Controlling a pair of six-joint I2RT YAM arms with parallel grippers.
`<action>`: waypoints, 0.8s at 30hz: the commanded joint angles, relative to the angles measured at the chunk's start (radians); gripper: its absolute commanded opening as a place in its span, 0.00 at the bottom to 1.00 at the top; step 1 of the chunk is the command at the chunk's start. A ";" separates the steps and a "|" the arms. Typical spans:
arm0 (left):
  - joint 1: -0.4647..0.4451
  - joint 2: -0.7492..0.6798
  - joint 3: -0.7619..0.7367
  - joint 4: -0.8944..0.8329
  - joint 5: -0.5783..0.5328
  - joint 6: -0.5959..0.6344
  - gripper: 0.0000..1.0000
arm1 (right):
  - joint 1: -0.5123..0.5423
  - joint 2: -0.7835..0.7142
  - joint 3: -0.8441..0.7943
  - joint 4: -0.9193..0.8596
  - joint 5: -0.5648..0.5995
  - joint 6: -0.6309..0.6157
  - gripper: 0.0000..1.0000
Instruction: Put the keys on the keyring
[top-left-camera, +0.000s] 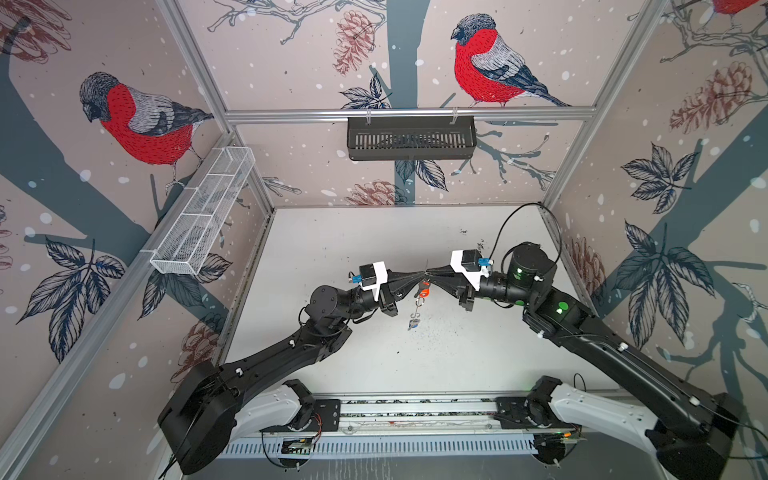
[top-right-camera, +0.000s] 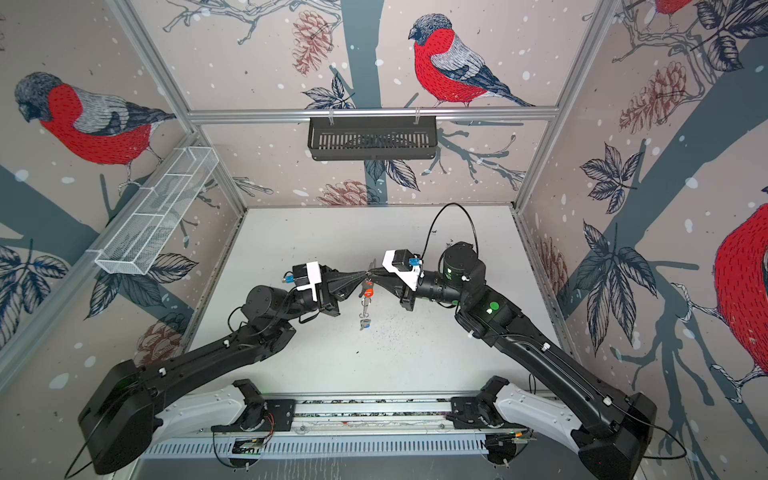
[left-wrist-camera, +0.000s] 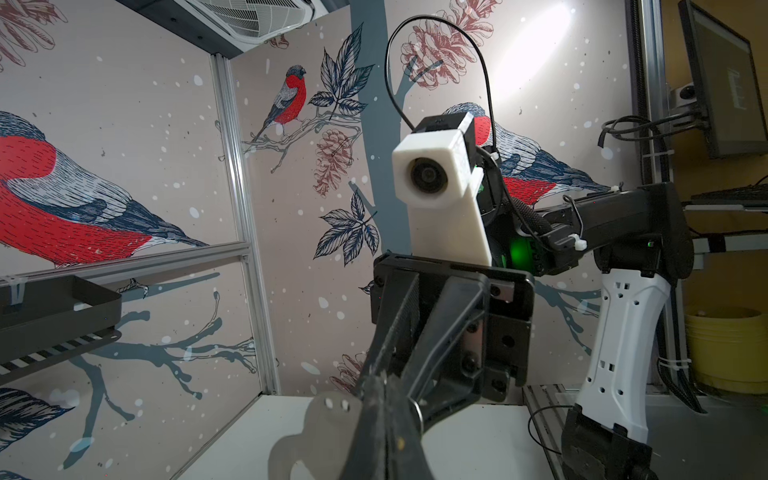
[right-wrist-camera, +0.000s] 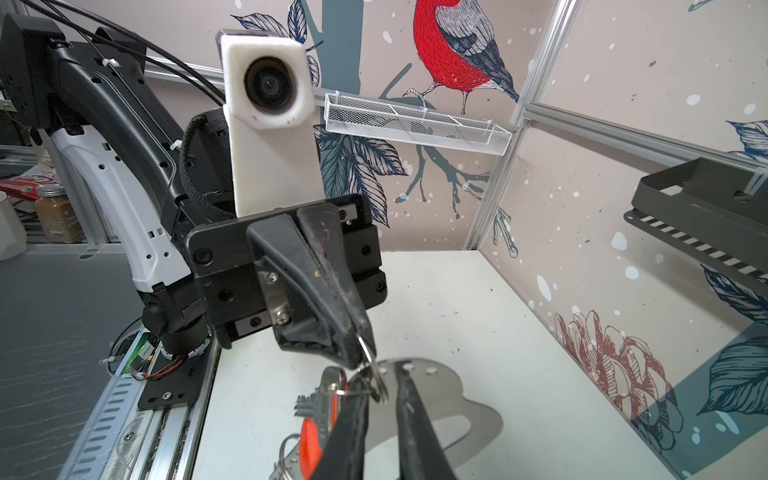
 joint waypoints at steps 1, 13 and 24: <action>0.001 0.007 0.016 0.022 0.051 -0.019 0.00 | 0.002 0.001 0.006 0.044 -0.012 0.003 0.17; 0.002 0.017 0.022 0.013 0.054 -0.023 0.00 | 0.001 0.000 0.013 0.031 -0.005 0.001 0.00; 0.022 -0.104 0.023 -0.179 -0.041 0.076 0.25 | 0.003 0.048 0.083 -0.109 0.110 -0.031 0.00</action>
